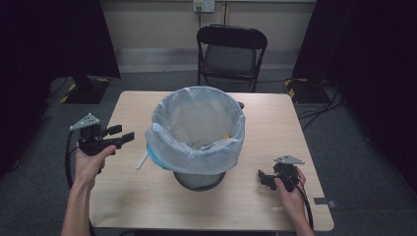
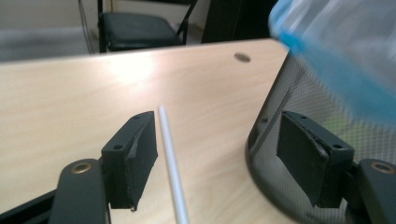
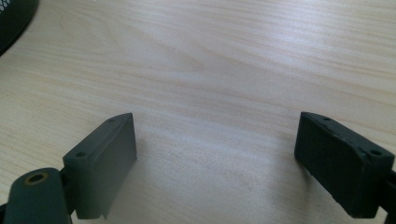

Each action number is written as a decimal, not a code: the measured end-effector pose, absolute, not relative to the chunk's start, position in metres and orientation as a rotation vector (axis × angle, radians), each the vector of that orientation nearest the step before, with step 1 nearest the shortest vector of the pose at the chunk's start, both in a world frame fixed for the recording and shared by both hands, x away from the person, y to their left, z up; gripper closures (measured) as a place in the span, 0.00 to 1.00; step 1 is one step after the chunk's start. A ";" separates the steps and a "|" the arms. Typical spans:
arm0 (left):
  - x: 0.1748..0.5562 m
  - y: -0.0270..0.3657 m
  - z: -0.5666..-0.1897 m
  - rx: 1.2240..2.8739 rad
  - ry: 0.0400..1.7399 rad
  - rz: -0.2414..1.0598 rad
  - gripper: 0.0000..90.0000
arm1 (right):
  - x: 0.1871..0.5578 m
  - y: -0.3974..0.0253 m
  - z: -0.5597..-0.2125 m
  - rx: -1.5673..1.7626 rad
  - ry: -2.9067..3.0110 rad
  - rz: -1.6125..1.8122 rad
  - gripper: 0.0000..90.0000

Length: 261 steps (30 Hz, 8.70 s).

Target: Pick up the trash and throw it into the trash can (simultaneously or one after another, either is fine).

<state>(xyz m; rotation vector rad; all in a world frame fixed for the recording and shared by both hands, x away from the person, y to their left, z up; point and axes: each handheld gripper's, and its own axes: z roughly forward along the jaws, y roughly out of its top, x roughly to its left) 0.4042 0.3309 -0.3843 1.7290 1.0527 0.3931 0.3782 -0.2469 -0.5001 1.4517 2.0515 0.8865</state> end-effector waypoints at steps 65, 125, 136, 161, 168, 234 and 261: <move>0.419 0.292 -0.481 2.186 1.214 0.384 0.89 | 0.378 -0.247 -0.500 1.454 2.050 0.886 0.13; 0.400 0.328 -0.413 1.620 1.128 0.522 0.89 | 0.378 -0.247 -0.500 1.454 2.050 0.886 0.13; 0.406 0.330 -0.378 1.551 1.097 0.557 0.89 | 0.378 -0.247 -0.500 1.454 2.050 0.886 0.13; 0.410 0.313 -0.323 1.471 0.966 0.559 0.89 | 0.378 -0.247 -0.500 1.452 2.051 0.886 0.13; 0.413 0.304 -0.309 1.487 0.914 0.565 0.89 | 0.378 -0.247 -0.500 1.454 2.050 0.886 0.13; 0.400 0.208 -0.229 1.569 0.528 0.429 0.88 | 0.378 -0.247 -0.500 1.452 2.051 0.886 0.13; 0.410 0.197 -0.239 1.629 0.572 0.427 0.28 | 0.378 -0.247 -0.500 1.454 2.050 0.886 0.13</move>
